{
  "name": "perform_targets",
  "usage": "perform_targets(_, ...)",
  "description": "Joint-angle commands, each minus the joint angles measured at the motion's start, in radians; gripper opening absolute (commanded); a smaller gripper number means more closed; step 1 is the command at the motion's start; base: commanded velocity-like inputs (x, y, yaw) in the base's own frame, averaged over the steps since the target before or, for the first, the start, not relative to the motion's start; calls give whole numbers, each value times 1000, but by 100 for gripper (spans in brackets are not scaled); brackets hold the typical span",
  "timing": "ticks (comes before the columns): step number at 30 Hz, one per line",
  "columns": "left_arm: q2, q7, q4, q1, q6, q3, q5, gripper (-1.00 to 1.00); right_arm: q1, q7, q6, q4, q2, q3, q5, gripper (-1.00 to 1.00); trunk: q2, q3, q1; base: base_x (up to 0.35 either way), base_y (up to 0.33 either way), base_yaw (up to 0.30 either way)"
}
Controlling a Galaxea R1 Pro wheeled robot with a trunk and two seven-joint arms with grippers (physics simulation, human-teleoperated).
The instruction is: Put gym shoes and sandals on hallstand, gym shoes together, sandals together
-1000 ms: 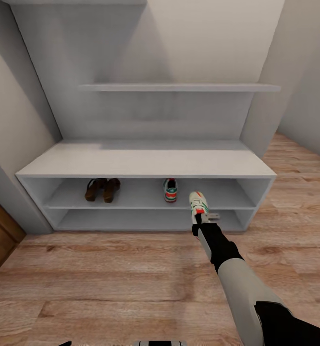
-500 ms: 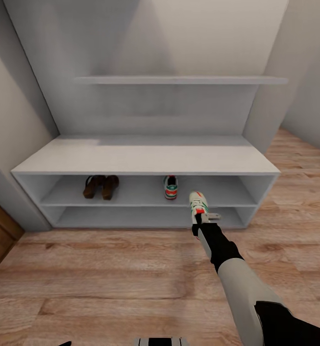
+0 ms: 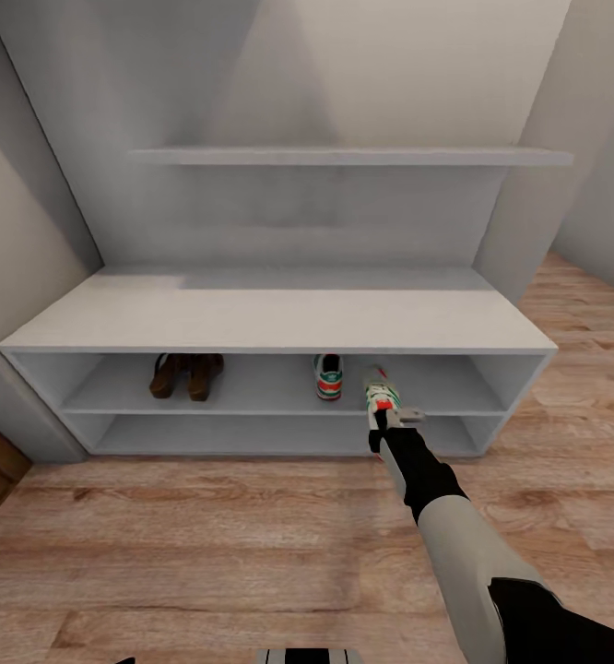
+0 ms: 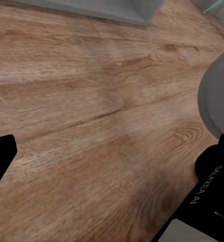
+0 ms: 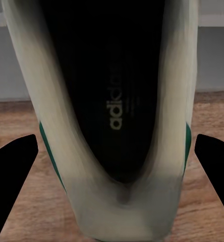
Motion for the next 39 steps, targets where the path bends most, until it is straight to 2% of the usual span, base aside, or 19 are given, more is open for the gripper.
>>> perform_targets(1,-1,-4,0,-1,-6,5,-7,100,0,3,6,-1,1,-5,10,-100,0,-1,0,42,0,0)
perform_targets(13,-1,-2,3,-1,-6,6,-6,100,0,3,7,-1,1,-5,10,-100,0,-3,0,173,0,62)
perform_targets(39,-2,-1,3,0,-5,6,-8,100,0,3,7,-7,1,-7,11,-100,0,-3,0,136,0,2)
